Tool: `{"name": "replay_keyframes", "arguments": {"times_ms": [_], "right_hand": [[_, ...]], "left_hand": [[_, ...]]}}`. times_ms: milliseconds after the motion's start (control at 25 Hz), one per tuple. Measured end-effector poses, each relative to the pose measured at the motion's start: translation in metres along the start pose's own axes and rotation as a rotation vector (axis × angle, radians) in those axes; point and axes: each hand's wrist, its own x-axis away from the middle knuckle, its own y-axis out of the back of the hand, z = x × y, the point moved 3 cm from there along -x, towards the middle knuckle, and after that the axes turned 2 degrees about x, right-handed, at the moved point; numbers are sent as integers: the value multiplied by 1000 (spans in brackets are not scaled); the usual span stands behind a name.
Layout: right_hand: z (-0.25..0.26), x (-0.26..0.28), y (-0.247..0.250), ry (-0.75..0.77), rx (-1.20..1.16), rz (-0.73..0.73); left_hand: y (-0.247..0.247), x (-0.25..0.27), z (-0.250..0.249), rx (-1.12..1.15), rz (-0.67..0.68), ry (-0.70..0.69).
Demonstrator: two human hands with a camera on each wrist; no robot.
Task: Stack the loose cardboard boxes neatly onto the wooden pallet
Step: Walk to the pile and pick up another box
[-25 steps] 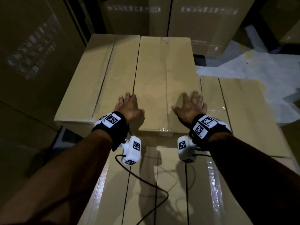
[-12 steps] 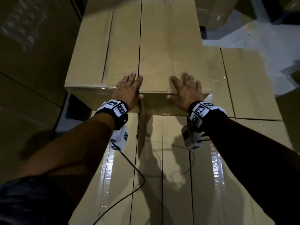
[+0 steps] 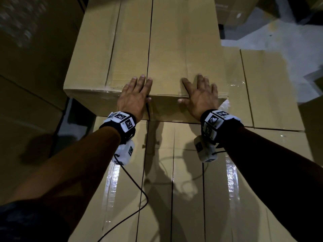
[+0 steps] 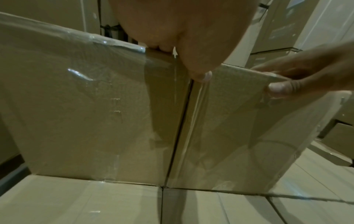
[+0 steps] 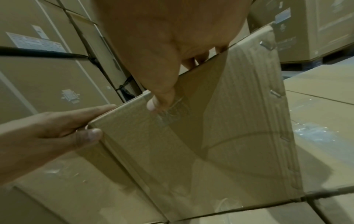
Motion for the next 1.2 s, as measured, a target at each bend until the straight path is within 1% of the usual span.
{"name": "replay_keyframes", "arguments": {"times_ms": [160,360,680,760,840,960,1040,1160,1200], "right_hand": [[5,1,-2,-5,-22,16],[3,3,-4,2,-8,34],[4,2,-16,14,85,52],[4,2,-16,23,96,72],[3,5,-12,40,110,107],[3,35,-5,83,86,129],[4,73,-5,74,8,114],[6,151,-12,8,-115,132],[8,180,-14,-19,-151,124]], "left_hand": [[1,1,3,34,-10,16],[0,1,-1,34,9,41],[-7,2,-5,31,-65,58],[-6,2,-5,7,-41,62],[-4,5,-7,-26,13,93],[1,29,-18,-72,51,127],[6,63,-29,-90,50,119],[12,129,-46,-73,86,98],[16,153,-50,-44,76,90]]}}
